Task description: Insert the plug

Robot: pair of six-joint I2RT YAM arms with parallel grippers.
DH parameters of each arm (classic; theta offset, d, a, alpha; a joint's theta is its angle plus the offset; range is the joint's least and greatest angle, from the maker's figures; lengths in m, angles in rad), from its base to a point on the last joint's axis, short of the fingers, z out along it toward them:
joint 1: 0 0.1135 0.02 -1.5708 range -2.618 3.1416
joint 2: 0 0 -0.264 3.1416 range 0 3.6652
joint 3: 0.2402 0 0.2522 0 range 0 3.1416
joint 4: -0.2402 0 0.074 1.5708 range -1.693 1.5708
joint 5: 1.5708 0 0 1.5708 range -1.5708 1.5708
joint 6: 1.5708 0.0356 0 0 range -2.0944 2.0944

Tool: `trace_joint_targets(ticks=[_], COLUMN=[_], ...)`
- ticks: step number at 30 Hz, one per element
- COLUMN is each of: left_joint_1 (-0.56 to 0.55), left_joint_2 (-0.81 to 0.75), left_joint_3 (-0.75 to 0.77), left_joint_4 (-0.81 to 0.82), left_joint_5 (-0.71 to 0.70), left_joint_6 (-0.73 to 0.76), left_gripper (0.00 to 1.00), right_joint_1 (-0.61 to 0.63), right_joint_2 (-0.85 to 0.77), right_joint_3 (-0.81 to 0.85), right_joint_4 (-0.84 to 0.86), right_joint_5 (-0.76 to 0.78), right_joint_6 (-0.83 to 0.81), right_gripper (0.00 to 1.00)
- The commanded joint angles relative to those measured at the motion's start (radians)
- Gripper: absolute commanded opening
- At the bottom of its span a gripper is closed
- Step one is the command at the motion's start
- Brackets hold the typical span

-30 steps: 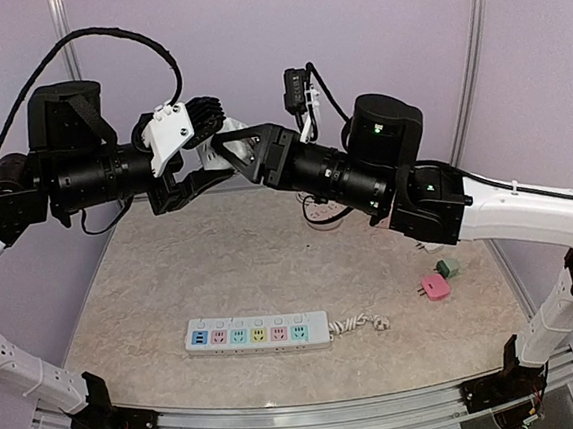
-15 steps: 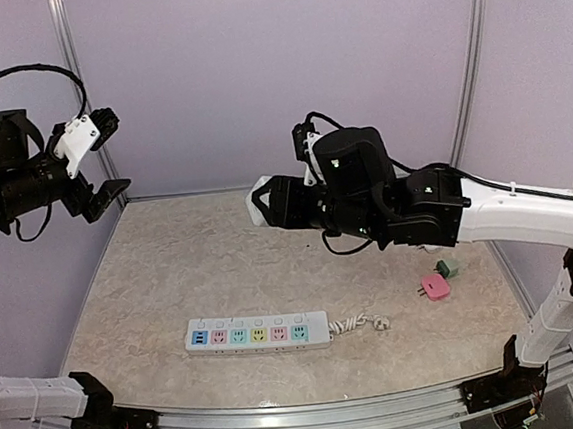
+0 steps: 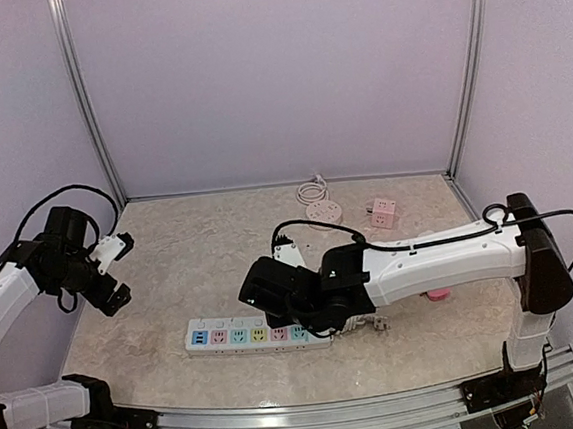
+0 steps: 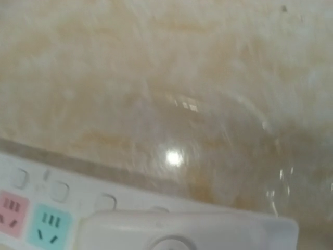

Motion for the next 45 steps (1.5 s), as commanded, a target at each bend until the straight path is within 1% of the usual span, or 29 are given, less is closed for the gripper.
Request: trace_joint_targets(ticks=[1,6,11,16,22,30,36,41,45], left_joint_1=[0.006,0.008,0.008,0.009,0.013,0.013,0.013,0.013,0.013], left_joint_2=[-0.032,-0.016,-0.028,-0.044,-0.049,-0.051,-0.057,-0.061,-0.065], left_joint_3=[-0.061,-0.117,-0.151,-0.187,-0.191,-0.199,-0.201,-0.203,-0.202], left_joint_4=[0.118,0.198,0.236,0.278,0.284,0.29,0.292,0.294,0.292], left_joint_5=[0.079,0.039,0.048,0.038,0.036,0.052,0.059,0.066,0.065], left_joint_6=[-0.081,-0.128,-0.175,-0.217,-0.221,-0.217,-0.218,-0.216,-0.216], left_gripper=[0.99,0.99,0.99,0.99,0.99,0.99,0.99,0.99,0.99], right_joint_1=[0.024,0.045,0.046,0.046,0.046,0.045,0.066,0.076,0.074], right_joint_2=[0.047,0.061,0.051,0.077,0.082,0.132,0.146,0.206,0.232], right_joint_3=[0.06,0.031,-0.01,-0.023,-0.053,-0.002,0.025,0.069,0.04], right_joint_4=[-0.085,-0.114,-0.107,-0.099,-0.075,-0.101,-0.179,-0.225,-0.32], right_joint_5=[0.052,0.057,0.055,0.04,0.043,0.042,0.051,0.081,0.113], right_joint_6=[0.116,0.184,0.191,0.211,0.217,0.196,0.246,0.244,0.289], right_gripper=[0.0,0.0,0.0,0.0,0.0,0.0,0.0,0.0,0.0])
